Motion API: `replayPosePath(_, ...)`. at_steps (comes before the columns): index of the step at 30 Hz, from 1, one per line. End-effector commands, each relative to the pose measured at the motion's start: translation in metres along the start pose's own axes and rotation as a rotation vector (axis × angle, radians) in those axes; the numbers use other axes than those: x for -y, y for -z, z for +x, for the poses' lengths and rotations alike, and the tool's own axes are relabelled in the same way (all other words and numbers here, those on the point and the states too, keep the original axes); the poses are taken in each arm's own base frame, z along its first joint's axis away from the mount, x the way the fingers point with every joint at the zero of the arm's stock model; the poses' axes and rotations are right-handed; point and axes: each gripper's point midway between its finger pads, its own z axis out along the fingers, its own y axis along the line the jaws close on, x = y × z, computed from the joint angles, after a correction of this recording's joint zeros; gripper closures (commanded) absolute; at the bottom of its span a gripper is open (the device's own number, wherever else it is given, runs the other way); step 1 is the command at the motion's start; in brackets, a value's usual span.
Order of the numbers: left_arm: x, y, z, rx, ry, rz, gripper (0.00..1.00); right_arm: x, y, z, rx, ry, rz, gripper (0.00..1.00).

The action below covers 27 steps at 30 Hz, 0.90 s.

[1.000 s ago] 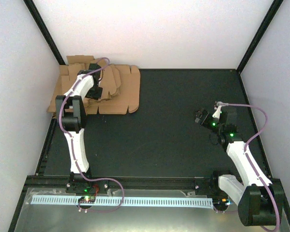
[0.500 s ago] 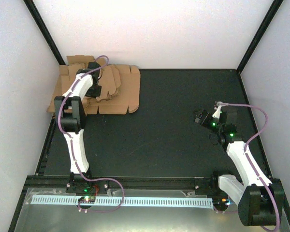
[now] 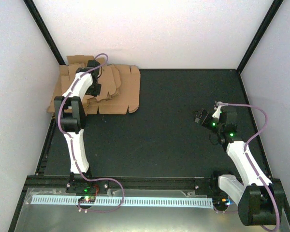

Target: Fold the paper box

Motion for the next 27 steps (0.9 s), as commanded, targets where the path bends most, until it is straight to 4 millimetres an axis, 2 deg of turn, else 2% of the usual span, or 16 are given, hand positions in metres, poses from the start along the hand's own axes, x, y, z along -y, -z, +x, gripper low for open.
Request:
replayPosePath(1, -0.002, 0.004, -0.004, -0.009, -0.007, -0.019, 0.69, -0.009, 0.002, -0.007, 0.013, 0.004, -0.027, 0.0)
replayPosePath(5, 0.002, 0.007, 0.0, -0.021, -0.014, 0.008, 0.59, -0.009, 0.002, -0.007, 0.012, 0.002, -0.029, 0.01)
replayPosePath(10, 0.012, 0.018, -0.001, -0.015, -0.082, 0.009, 0.59, -0.011, 0.002, -0.008, 0.013, 0.001, -0.036, 0.01)
replayPosePath(13, 0.027, 0.029, -0.003, 0.003, -0.202, 0.023, 0.59, -0.013, 0.002, -0.009, 0.015, -0.001, -0.047, 0.01)
replayPosePath(15, 0.037, 0.032, 0.003, -0.008, -0.309, 0.036, 0.6, -0.016, 0.003, -0.01, 0.015, -0.003, -0.058, 0.0)
replayPosePath(17, 0.026, 0.037, 0.003, -0.01, -0.36, -0.044, 0.61, -0.02, 0.004, -0.011, 0.017, -0.001, -0.073, 0.01)
replayPosePath(18, 0.025, 0.046, 0.004, 0.011, -0.424, -0.026, 0.61, -0.023, 0.007, -0.011, 0.02, 0.002, -0.09, 0.01)
replayPosePath(20, 0.035, 0.052, 0.012, 0.027, -0.514, 0.044, 0.62, -0.026, 0.009, -0.01, 0.023, 0.004, -0.107, 0.01)
replayPosePath(25, 0.038, 0.058, 0.026, 0.093, -0.704, 0.062, 0.62, -0.031, 0.011, -0.003, 0.013, 0.005, -0.147, 0.01)
replayPosePath(27, 0.035, 0.057, 0.024, 0.13, -0.724, 0.039, 0.6, -0.034, 0.01, 0.0, 0.005, 0.015, -0.153, 0.01)
